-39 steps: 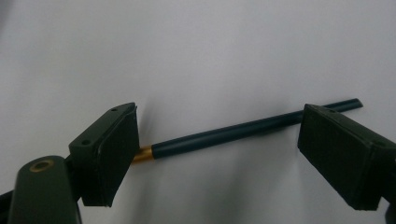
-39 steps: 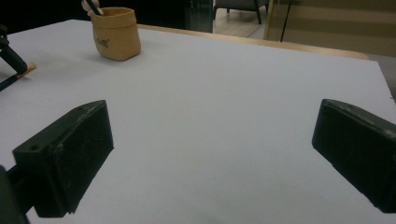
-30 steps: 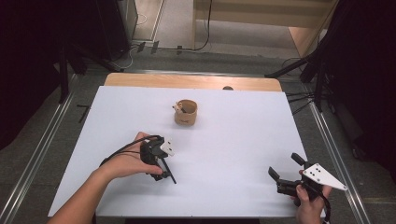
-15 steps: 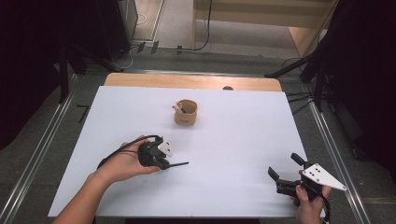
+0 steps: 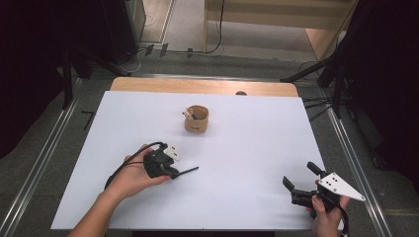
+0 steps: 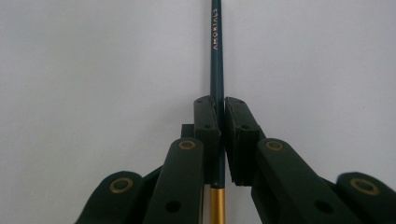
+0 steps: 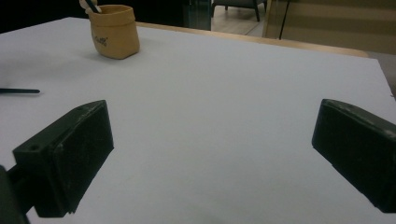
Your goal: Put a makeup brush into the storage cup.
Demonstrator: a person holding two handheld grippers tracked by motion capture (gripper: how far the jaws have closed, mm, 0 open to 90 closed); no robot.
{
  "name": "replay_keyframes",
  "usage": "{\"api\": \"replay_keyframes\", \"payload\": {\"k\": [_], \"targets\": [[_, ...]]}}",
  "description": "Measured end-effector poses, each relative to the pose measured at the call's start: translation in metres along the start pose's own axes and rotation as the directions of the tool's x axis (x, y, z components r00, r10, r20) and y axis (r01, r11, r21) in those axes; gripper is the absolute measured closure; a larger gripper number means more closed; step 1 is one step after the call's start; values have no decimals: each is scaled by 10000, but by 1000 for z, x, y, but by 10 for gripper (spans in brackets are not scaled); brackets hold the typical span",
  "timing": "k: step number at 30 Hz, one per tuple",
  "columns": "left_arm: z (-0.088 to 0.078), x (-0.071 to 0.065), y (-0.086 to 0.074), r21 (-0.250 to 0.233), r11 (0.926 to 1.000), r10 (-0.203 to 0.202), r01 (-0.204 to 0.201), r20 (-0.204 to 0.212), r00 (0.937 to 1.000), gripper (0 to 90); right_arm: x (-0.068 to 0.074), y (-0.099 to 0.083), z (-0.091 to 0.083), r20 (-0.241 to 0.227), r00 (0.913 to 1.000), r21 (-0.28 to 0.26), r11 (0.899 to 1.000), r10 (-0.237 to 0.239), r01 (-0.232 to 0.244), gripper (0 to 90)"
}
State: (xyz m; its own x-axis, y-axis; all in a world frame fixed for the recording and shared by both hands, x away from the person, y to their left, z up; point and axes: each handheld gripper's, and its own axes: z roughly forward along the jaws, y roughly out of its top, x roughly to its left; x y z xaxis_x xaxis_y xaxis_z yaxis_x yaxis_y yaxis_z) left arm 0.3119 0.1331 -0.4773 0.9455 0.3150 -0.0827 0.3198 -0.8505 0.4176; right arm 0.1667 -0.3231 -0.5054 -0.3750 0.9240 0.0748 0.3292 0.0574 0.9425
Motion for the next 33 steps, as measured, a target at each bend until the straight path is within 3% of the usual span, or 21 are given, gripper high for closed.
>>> {"api": "replay_keyframes", "payload": {"k": [4,10,15,18,22,27,28,29,31,33], "targets": [[-5,2,-1,-1128,9928,-416,407,-54,9991,847,5,3,4,17,10000,98,9999,-98,98,0],[-8,-3,4,-2460,9672,-633,632,74,9980,847,14,14,11,190,9998,222,9998,16,-20,4],[-12,-5,8,-3297,9407,-782,800,188,9968,847,28,26,22,65,9999,280,9995,-129,127,8],[-16,-5,9,-3843,9182,-943,958,229,9953,847,36,32,28,-135,9996,324,9991,-266,270,8],[-20,-6,9,-4279,8979,-1065,1031,161,9942,847,46,39,38,-350,9990,393,9988,-276,290,9],[-26,-7,8,-5007,8594,-1181,1036,27,9930,847,60,51,53,-648,9978,487,9986,-154,186,33],[-27,-8,8,-5072,8562,-1189,986,-77,9929,847,64,53,57,-771,9969,492,9986,-149,188,33],[-28,-8,8,-5199,8481,-1236,1022,-66,9923,847,68,56,60,-891,9958,479,9985,-208,252,33],[-28,-8,8,-5342,8384,-1206,1086,125,9926,847,76,62,66,-1087,9940,407,9990,-156,201,33],[-28,-9,9,-5399,8349,-1199,1070,113,9927,847,82,67,72,-1265,9919,323,9994,-90,132,33]]}}
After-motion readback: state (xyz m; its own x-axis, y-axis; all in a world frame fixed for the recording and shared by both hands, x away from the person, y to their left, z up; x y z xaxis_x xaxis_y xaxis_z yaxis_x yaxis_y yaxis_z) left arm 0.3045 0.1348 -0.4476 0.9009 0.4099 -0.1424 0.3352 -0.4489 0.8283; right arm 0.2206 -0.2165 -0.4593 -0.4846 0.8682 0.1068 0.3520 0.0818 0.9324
